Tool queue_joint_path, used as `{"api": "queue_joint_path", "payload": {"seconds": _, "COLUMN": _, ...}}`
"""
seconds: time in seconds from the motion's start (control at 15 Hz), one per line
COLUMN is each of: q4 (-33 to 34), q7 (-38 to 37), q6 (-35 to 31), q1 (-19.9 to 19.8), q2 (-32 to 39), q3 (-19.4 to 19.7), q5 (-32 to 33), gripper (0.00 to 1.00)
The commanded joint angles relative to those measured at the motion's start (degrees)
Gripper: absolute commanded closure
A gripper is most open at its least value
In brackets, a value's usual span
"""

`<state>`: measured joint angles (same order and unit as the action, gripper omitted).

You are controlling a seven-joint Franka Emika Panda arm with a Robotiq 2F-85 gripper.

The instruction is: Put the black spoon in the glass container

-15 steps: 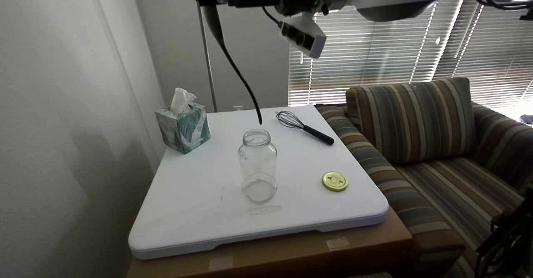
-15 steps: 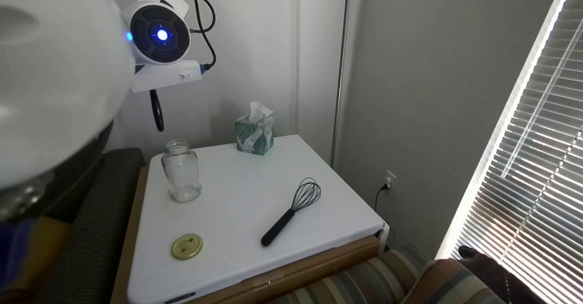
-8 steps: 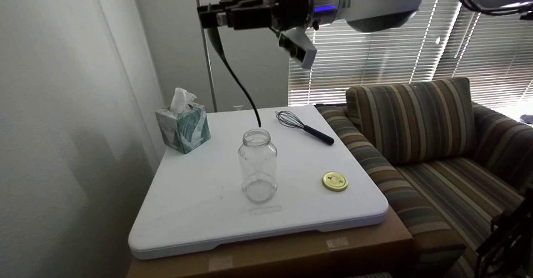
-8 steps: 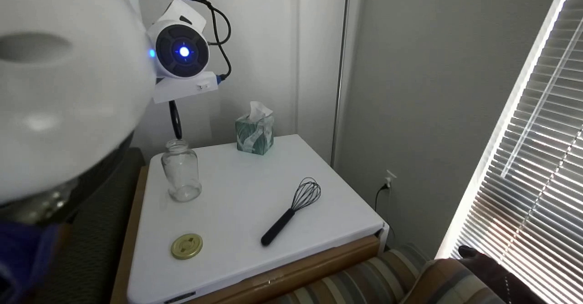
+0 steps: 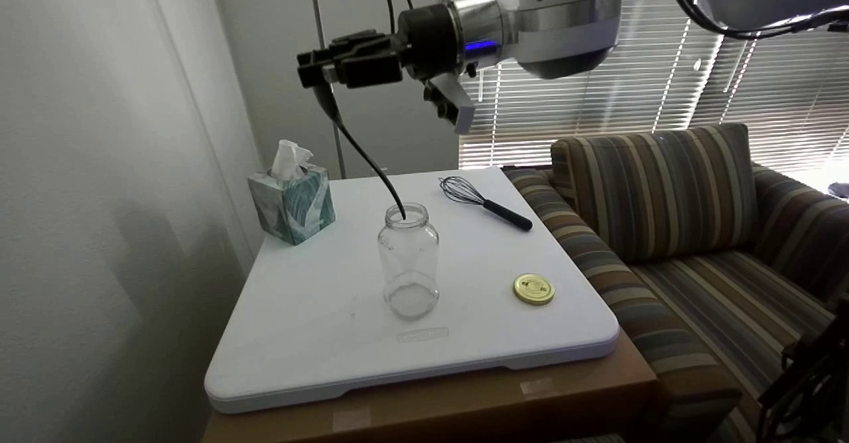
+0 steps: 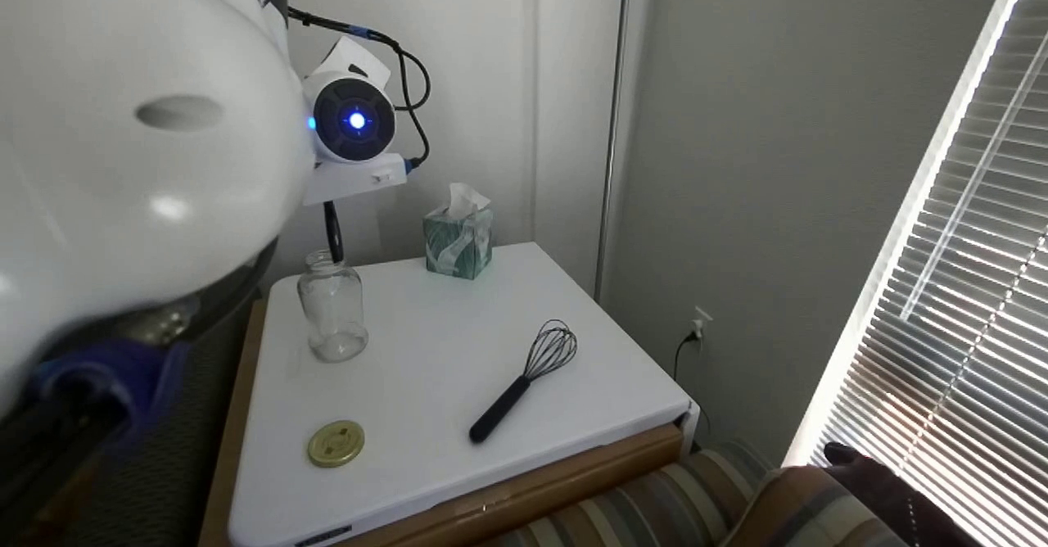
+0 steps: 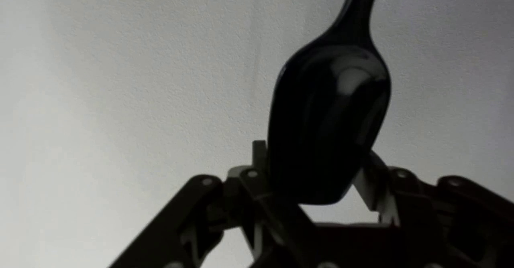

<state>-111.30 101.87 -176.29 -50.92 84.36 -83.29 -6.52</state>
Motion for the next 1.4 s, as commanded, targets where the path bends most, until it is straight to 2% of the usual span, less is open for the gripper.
{"api": "queue_joint_path", "payload": {"seconds": 0.0, "q4": 1.55, "q7": -5.36, "q6": 1.06, "q1": 0.47, "q2": 0.00, "q3": 2.03, "q5": 3.97, "gripper": 0.72}}
{"api": "queue_joint_path", "payload": {"seconds": 0.4, "q4": 0.41, "q7": -17.02, "q6": 0.13, "q1": -0.38, "q2": -0.32, "q3": 6.55, "q5": 11.54, "gripper": 0.72}}
{"api": "queue_joint_path", "payload": {"seconds": 0.73, "q4": -0.28, "q7": -24.14, "q6": -0.63, "q1": -0.14, "q2": -0.69, "q3": 11.35, "q5": 14.47, "gripper": 0.72}}
{"api": "queue_joint_path", "payload": {"seconds": 1.0, "q4": -0.85, "q7": -27.94, "q6": -1.23, "q1": -0.10, "q2": -1.05, "q3": 12.95, "q5": 16.59, "gripper": 0.72}}
{"api": "queue_joint_path", "payload": {"seconds": 1.33, "q4": -1.63, "q7": -31.04, "q6": -2.32, "q1": -0.39, "q2": -1.63, "q3": 13.11, "q5": 19.29, "gripper": 0.72}}
